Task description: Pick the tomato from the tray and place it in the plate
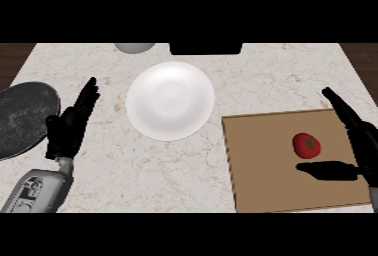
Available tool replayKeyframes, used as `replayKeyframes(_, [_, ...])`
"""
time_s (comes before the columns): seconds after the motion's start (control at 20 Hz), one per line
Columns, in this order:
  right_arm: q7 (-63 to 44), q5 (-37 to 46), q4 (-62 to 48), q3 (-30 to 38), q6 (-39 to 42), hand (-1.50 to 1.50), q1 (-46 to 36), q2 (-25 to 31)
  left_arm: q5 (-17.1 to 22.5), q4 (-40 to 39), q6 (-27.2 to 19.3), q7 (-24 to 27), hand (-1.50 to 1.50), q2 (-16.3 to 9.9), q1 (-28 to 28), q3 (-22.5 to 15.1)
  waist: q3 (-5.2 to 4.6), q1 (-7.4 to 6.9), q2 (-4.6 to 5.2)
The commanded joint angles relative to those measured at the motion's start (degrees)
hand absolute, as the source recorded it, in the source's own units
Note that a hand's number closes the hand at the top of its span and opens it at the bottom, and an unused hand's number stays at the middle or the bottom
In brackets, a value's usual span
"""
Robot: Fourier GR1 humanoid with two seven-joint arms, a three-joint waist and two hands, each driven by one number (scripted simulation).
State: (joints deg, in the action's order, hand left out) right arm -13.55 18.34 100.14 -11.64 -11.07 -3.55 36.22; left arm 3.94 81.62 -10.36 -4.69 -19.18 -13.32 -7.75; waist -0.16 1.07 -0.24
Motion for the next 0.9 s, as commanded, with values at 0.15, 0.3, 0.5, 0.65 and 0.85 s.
replayKeyframes(0.15, [-20.8, -4.1, 7.8, 0.9, 17.4, -1.5, -2.1, 9.8, -0.8, -2.5, -0.2, 1.5, 0.0, 2.1, -1.5, 0.0, 0.0, -0.47, 0.17])
replayKeyframes(0.3, [-21.6, -6.9, 7.3, 3.5, 22.6, -1.5, -2.1, 11.8, -1.3, -2.1, 0.3, 0.2, 0.0, 1.8, -1.8, 0.5, 0.11, -0.74, 0.19])
replayKeyframes(0.5, [-26.8, -6.3, 4.9, 2.3, 26.1, -1.5, -6.1, 7.7, -2.2, 0.1, 1.0, -0.5, 0.0, 2.8, -0.1, 0.1, 0.13, -1.27, 0.21])
replayKeyframes(0.65, [-28.6, -5.7, 3.0, 2.7, 29.6, -1.5, -9.8, 4.9, -1.9, -1.6, 3.1, 0.5, 0.0, 2.5, -1.7, 2.7, 0.13, -1.26, 0.28])
replayKeyframes(0.85, [-27.0, -3.3, -0.3, 4.5, 32.3, -1.5, -10.1, 1.9, -2.7, 3.0, 3.9, -1.2, 0.0, 2.5, 1.6, 3.5, 0.15, -1.3, 0.22])
